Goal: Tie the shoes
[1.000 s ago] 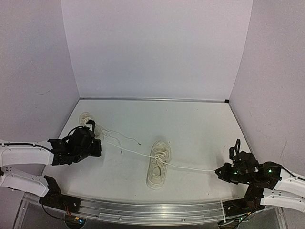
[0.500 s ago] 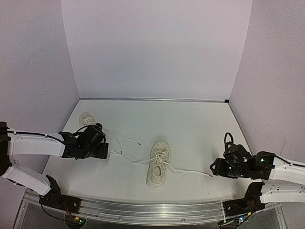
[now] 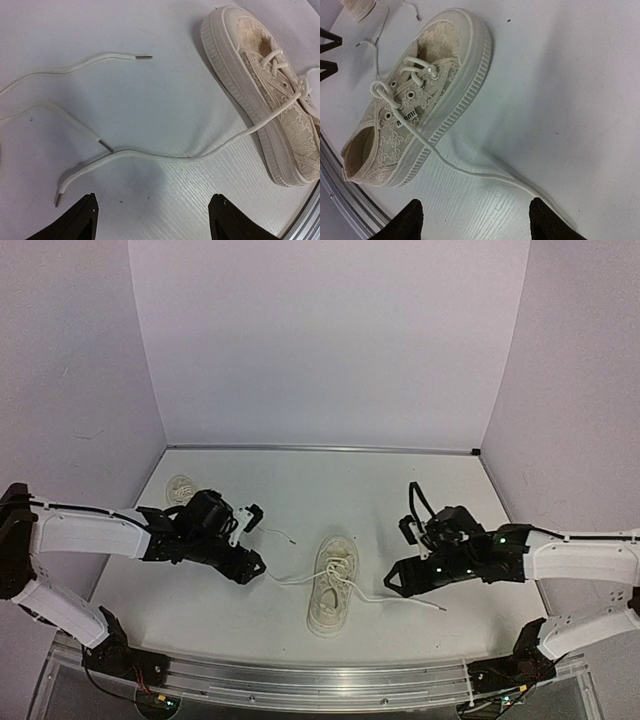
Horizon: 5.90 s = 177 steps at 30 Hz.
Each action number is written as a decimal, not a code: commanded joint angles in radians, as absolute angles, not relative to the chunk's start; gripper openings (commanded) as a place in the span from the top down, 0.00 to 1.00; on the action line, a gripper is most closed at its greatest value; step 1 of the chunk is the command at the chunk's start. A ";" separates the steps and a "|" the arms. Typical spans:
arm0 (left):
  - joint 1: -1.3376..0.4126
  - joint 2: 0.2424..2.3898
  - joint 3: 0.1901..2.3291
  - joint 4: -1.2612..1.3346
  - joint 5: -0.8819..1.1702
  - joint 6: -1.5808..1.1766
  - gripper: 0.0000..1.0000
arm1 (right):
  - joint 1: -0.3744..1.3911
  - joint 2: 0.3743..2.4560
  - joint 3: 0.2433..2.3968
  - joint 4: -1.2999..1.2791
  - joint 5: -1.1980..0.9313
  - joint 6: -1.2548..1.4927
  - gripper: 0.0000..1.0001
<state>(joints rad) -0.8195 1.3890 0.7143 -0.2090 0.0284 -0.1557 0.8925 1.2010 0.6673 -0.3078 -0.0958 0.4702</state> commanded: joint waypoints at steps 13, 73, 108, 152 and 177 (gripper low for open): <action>-0.921 1.670 0.805 0.047 0.194 0.134 0.26 | 0.912 1.560 0.721 -0.003 -0.243 0.297 0.35; -0.929 1.589 0.716 0.048 0.064 -0.052 0.49 | 0.774 1.472 0.665 -0.060 -0.225 0.440 0.83; -0.931 1.614 0.698 0.392 0.287 0.159 1.00 | 0.773 1.314 0.737 -0.065 -0.374 0.422 0.62; -0.981 1.740 0.776 0.675 0.371 0.189 0.97 | 0.839 1.598 0.909 0.218 -0.565 0.488 0.64; -0.985 1.711 0.788 0.599 0.318 0.218 0.82 | 0.840 1.616 0.913 0.210 -0.561 0.480 1.00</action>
